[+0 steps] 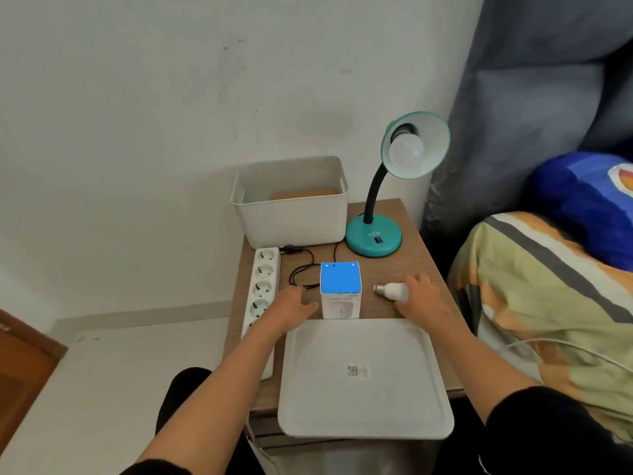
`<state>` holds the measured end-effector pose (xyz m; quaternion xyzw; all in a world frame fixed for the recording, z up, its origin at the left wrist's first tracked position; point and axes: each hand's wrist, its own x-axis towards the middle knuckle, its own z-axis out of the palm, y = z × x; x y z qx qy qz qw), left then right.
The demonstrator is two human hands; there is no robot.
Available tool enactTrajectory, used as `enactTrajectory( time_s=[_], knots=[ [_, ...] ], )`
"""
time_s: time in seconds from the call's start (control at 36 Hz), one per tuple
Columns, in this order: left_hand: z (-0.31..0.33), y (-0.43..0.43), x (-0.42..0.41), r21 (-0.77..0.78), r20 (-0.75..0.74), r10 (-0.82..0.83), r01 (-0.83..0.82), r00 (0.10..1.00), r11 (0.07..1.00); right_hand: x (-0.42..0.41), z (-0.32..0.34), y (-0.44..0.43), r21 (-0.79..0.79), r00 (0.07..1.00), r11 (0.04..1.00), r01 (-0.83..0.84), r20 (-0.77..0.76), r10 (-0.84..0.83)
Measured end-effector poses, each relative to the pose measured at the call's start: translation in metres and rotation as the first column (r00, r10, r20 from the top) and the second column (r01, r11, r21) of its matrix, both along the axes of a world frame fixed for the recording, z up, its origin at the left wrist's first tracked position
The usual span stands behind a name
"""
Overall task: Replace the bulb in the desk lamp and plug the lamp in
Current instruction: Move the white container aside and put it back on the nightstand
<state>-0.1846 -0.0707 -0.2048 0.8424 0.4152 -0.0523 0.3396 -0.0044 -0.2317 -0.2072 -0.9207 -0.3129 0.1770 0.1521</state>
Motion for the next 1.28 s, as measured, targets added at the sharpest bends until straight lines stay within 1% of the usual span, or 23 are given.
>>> enactTrajectory(
  time_s=[0.06, 0.11, 0.17, 0.25, 0.36, 0.47, 0.61, 0.67, 0.75, 0.89, 0.94, 1.03, 1.17, 1.28],
  knots=[
    [0.008, 0.006, -0.001, -0.010, -0.015, 0.006, -0.007, 1.000, 1.000, -0.001, 0.005, 0.003, 0.025, 1.000, 0.999, 0.029, -0.002, -0.029],
    [0.018, 0.012, -0.002, 0.006, -0.013, 0.006, -0.006, 1.000, 1.000, -0.001, 0.017, 0.007, 0.072, 0.998, 0.997, 0.038, 0.045, -0.041],
    [0.028, 0.020, -0.003, 0.036, -0.006, -0.001, 0.002, 1.000, 0.999, -0.001, 0.030, 0.013, 0.153, 0.996, 0.988, 0.011, 0.085, -0.024],
    [0.045, 0.032, -0.002, 0.059, 0.014, 0.009, -0.009, 1.000, 0.998, -0.003, 0.058, 0.028, 0.252, 0.994, 0.966, -0.054, 0.102, 0.029],
    [0.074, 0.052, 0.005, 0.107, 0.103, 0.004, -0.015, 0.995, 0.994, -0.005, 0.095, 0.060, 0.314, 0.979, 0.933, -0.176, 0.159, 0.131],
    [0.106, 0.080, 0.020, 0.114, 0.210, 0.000, -0.025, 0.978, 0.993, -0.001, 0.122, 0.104, 0.379, 0.968, 0.895, -0.233, 0.182, 0.175],
    [0.134, 0.124, 0.048, 0.175, 0.222, -0.033, -0.007, 0.974, 0.985, 0.013, 0.139, 0.161, 0.406, 0.967, 0.879, -0.249, 0.159, 0.200],
    [0.136, 0.144, 0.061, 0.172, 0.242, -0.027, -0.016, 0.970, 0.985, 0.022, 0.139, 0.183, 0.395, 0.966, 0.882, -0.255, 0.131, 0.221],
    [0.132, 0.170, 0.078, 0.170, 0.223, -0.014, -0.025, 0.975, 0.985, 0.037, 0.133, 0.214, 0.319, 0.958, 0.904, -0.286, 0.105, 0.267],
    [0.111, 0.209, 0.096, 0.164, 0.103, -0.060, 0.042, 0.993, 0.986, 0.056, 0.113, 0.255, 0.135, 0.943, 0.934, -0.331, 0.088, 0.322],
    [0.100, 0.221, 0.100, 0.151, 0.060, -0.070, 0.060, 0.996, 0.987, 0.061, 0.102, 0.268, 0.087, 0.942, 0.939, -0.333, 0.085, 0.326],
    [0.089, 0.233, 0.105, 0.143, 0.017, -0.072, 0.069, 0.997, 0.987, 0.068, 0.088, 0.280, 0.051, 0.944, 0.944, -0.325, 0.081, 0.321],
    [0.078, 0.241, 0.107, 0.133, -0.040, -0.077, 0.081, 0.996, 0.988, 0.074, 0.076, 0.291, -0.030, 0.955, 0.954, -0.297, 0.001, 0.297],
    [0.081, 0.239, 0.104, 0.141, -0.055, -0.069, 0.077, 0.996, 0.987, 0.071, 0.077, 0.291, -0.036, 0.955, 0.955, -0.296, -0.008, 0.296]
  ],
)
